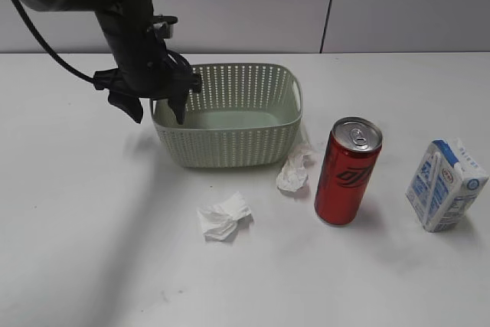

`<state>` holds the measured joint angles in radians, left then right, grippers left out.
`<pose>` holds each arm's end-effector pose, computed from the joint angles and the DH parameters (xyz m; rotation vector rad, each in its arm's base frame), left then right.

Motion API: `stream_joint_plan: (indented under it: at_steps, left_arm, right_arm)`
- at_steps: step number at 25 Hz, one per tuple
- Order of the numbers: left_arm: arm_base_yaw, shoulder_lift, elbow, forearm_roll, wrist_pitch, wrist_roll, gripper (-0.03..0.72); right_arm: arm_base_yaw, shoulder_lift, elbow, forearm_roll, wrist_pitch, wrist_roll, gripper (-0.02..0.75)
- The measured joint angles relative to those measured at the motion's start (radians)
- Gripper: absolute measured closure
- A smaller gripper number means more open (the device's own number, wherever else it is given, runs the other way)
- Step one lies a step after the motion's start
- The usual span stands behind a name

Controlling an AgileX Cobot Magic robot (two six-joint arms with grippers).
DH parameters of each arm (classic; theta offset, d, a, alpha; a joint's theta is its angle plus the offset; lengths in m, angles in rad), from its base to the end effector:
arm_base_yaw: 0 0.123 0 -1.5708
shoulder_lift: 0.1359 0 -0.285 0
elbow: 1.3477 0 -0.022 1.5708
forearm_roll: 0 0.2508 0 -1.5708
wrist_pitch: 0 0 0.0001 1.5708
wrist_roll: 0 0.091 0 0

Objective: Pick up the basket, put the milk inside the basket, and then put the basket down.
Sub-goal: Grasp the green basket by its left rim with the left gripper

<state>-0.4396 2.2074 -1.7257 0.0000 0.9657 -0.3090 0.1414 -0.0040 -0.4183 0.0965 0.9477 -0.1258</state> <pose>0.4143 -0.1948 0.1620 0.1921 2.9372 -0.1137 0.0068 0.0082 0.2636 -0.2609 1.9905 0.1246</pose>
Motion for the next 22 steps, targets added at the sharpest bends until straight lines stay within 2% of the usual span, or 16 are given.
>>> stream_joint_plan:
  at_steps: [3, 7, 15, 17, 22]
  left_arm:
    - [0.000, 0.008, 0.000, 0.000, -0.011, -0.007, 0.177]
    - [0.000, 0.008, -0.003, 0.000, -0.021, -0.011, 0.298]
    - [0.000, 0.008, -0.003, -0.025, -0.020, -0.042, 0.657]
    - [0.000, 0.008, -0.004, -0.032, -0.021, -0.068, 0.683]
    - [0.002, 0.004, -0.004, -0.068, -0.014, -0.085, 0.690]
  right_arm:
    - [0.000, 0.000, 0.000, -0.001, 0.000, 0.001, 0.147]
    - [0.000, 0.000, 0.000, -0.002, 0.000, 0.001, 0.147]
    - [0.000, 0.000, 0.000, -0.005, 0.000, 0.002, 0.147]
    - [0.000, 0.000, 0.000, -0.005, 0.000, 0.002, 0.147]
    - [0.000, 0.000, 0.000, -0.006, 0.000, 0.003, 0.147]
